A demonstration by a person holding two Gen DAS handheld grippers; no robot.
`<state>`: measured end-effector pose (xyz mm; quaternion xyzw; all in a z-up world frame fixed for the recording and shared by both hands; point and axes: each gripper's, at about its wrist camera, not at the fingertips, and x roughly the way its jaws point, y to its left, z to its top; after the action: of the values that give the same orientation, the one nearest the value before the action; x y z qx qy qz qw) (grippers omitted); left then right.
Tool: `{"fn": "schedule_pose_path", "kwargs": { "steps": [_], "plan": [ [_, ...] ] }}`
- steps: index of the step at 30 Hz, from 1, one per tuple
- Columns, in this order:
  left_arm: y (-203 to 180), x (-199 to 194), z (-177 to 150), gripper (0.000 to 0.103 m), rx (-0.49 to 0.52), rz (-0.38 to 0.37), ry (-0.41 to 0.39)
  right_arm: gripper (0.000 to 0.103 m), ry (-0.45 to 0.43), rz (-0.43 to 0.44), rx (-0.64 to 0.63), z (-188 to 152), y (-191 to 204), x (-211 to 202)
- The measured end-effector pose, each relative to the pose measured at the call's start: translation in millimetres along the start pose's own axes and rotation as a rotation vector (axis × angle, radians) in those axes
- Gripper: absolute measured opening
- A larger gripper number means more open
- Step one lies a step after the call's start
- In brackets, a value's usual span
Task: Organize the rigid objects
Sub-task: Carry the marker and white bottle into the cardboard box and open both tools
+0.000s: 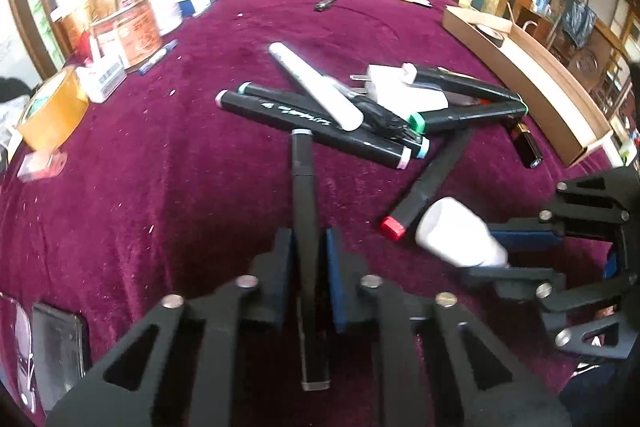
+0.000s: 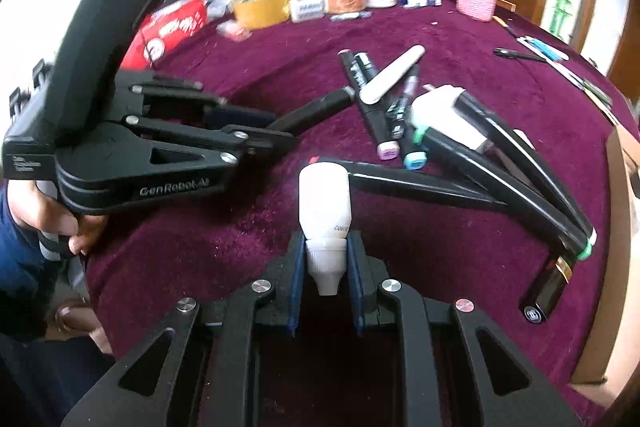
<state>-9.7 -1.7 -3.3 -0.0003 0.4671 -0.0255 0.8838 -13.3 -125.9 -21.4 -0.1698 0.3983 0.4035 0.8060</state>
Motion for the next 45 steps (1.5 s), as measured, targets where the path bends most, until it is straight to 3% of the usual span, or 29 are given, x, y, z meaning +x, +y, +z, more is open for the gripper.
{"fn": "schedule_pose_path", "kwargs": {
  "steps": [9, 20, 27, 36, 45],
  "plan": [
    [-1.3, -17.2, 4.5, 0.012, -0.015, 0.026, -0.071, 0.018, -0.087, 0.025, 0.12, -3.0, -19.0, -21.1],
    [-0.6, 5.4, 6.2, 0.012, -0.01, 0.043, 0.011, 0.018, -0.068, 0.021, 0.125, -4.1, -19.4, -17.2],
    [-1.2, 8.1, 8.6, 0.013, -0.018, 0.045, 0.005, 0.018, -0.062, 0.038, 0.15, -4.6, -22.2, -11.8],
    [2.2, -30.1, 9.1, 0.012, -0.071, -0.006, -0.122, 0.018, -0.108, 0.045, 0.177, -4.6, -24.5, -24.3],
    [-35.0, -46.4, 32.0, 0.012, -0.018, -0.081, -0.187, 0.018, -0.184, 0.047, 0.262, -8.9, -43.6, -46.5]
  ]
}}
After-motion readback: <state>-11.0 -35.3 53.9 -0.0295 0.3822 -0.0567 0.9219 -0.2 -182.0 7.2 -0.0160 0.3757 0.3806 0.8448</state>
